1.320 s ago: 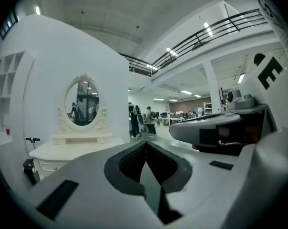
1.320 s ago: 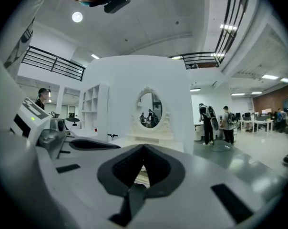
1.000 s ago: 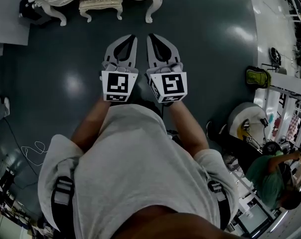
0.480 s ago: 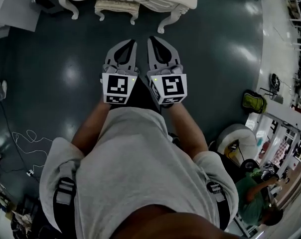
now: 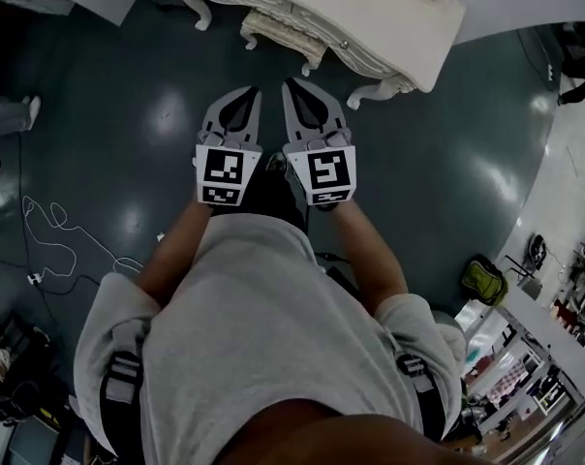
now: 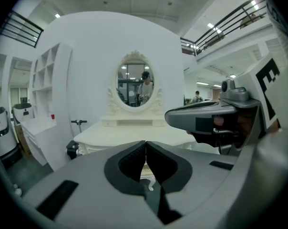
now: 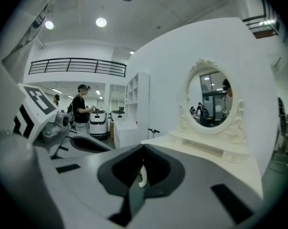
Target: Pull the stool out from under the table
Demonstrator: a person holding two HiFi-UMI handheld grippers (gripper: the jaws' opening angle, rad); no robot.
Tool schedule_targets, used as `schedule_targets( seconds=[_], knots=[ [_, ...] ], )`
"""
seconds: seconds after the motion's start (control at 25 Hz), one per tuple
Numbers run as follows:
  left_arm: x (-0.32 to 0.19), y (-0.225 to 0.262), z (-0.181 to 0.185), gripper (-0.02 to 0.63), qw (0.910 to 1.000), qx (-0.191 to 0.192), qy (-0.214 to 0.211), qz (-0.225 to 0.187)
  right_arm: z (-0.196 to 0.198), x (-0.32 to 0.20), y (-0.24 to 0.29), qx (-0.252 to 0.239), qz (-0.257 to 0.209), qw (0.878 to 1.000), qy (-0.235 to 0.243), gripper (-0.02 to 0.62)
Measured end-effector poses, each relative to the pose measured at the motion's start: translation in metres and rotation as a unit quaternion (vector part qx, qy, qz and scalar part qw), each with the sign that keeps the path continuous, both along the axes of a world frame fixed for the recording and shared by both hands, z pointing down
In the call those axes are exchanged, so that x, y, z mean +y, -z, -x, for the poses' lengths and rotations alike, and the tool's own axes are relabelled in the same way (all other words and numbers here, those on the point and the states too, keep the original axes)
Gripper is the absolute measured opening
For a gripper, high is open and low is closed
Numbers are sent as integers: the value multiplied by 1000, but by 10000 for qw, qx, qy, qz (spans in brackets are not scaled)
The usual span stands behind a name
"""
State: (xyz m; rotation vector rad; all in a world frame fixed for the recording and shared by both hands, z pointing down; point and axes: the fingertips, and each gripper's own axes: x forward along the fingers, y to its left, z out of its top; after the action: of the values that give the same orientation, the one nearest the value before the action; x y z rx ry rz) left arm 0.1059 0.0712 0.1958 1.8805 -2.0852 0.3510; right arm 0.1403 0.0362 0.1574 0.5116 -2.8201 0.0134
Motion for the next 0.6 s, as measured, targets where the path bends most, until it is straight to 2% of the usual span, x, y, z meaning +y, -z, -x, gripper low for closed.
schedule_targets(
  seconds=[0.16,0.28,0.48,0.6],
  knots=[
    [19,-10,34,8,9993,-23,307,188,28,8,-8,108,28,9996,267,14],
    [32,-16,58,8,9992,18,273,295,47,17,-19,285,76,9992,268,14],
    [47,-22,97,8,9986,6,-451,279,68,36,-39,757,-30,9971,34,14],
    [53,-23,122,8,9954,-80,-929,234,74,47,-49,884,136,9953,-378,14]
  ],
)
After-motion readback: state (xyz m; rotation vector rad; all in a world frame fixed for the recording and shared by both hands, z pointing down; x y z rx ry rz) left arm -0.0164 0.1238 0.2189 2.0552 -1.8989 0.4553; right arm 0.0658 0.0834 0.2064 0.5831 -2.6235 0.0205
